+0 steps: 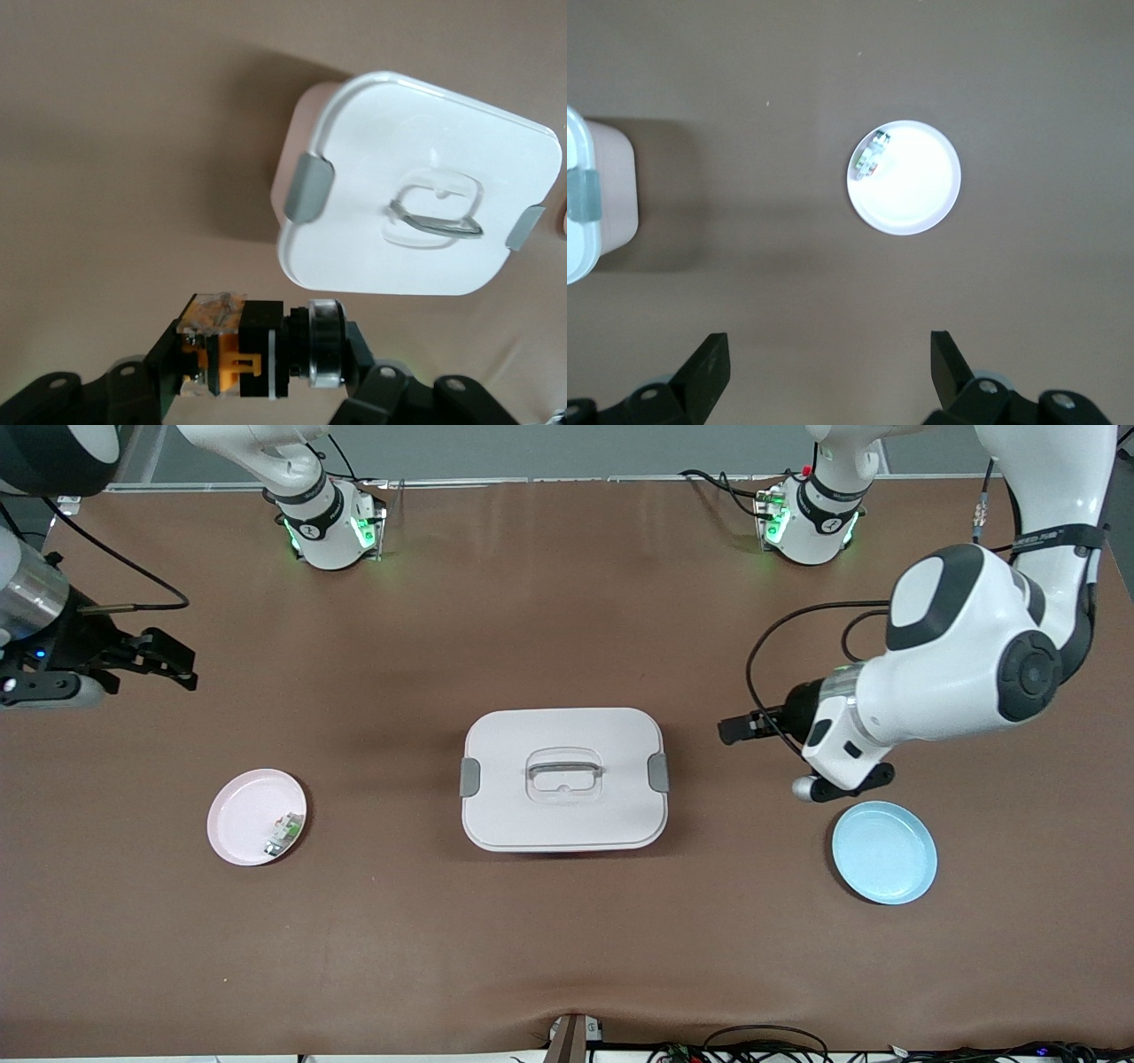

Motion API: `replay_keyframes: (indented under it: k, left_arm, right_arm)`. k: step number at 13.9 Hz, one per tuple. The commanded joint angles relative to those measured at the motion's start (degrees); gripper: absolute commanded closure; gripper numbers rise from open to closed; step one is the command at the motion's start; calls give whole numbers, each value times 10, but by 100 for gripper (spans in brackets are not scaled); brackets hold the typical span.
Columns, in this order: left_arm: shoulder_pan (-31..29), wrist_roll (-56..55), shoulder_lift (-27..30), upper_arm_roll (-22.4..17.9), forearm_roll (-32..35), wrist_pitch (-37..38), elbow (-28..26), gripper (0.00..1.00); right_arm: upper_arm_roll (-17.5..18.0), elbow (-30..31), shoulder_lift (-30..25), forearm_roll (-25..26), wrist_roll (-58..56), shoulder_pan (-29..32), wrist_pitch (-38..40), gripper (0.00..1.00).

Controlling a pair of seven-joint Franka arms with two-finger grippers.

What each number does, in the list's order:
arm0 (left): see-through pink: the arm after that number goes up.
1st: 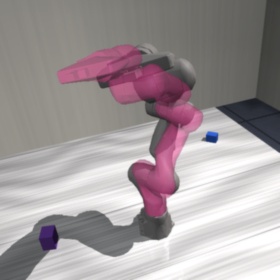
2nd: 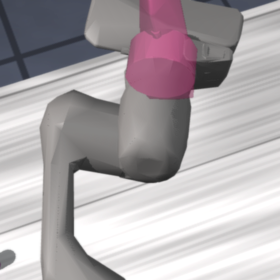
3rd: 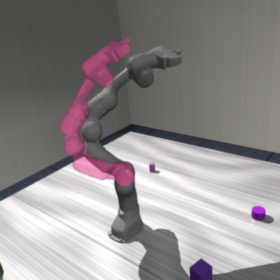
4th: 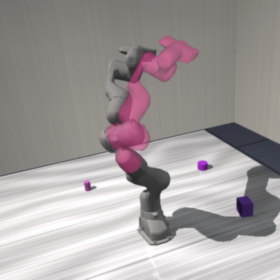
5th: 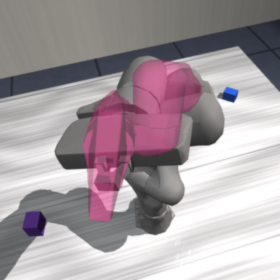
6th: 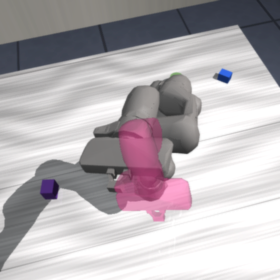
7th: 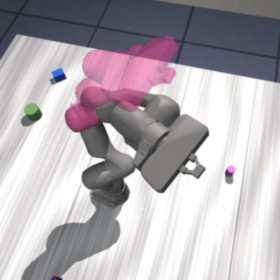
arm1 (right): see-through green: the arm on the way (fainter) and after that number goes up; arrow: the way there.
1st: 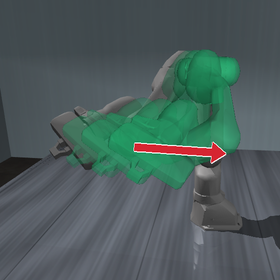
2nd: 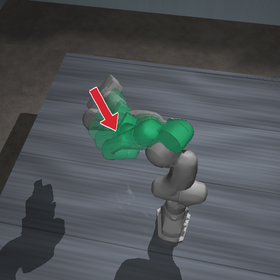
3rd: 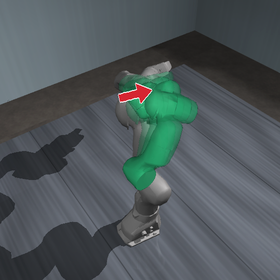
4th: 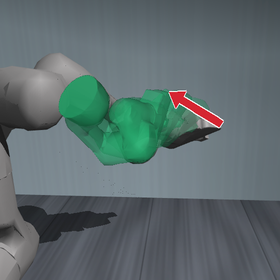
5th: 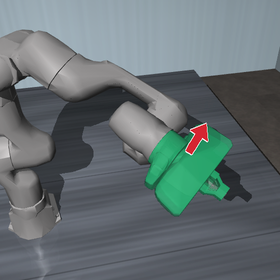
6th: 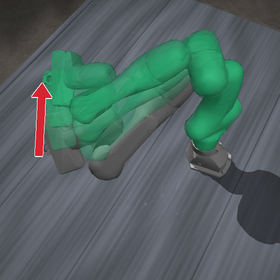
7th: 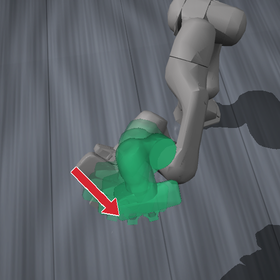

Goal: Transfer orange switch to right arm and place
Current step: 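Lift the switch with the left gripper while the right gripper approaches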

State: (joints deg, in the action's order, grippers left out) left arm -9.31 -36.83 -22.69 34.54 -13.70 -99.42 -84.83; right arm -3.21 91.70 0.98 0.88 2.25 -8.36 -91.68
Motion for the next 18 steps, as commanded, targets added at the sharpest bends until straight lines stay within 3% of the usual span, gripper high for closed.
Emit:
replay_keyframes:
  k: [1, 7, 14, 18]
  left_arm:
    - [-2, -69, 5, 28, -12, 5, -5, 94]
    - [27, -190, -4, 37, -64, -3, -5, 94]
    - [79, -351, -21, 36, -89, -71, 5, 96]
    - [111, -436, -45, 36, -92, -90, 26, 97]
  right_arm:
    - [-1, -13, 4, 4, 49, -33, 14, 0]
    - [-1, -2, 5, -75, 252, -98, 15, 0]
    - [-1, 62, 5, -241, 253, -112, -90, 0]
    - [-1, 130, 0, -332, 254, -137, -204, 0]
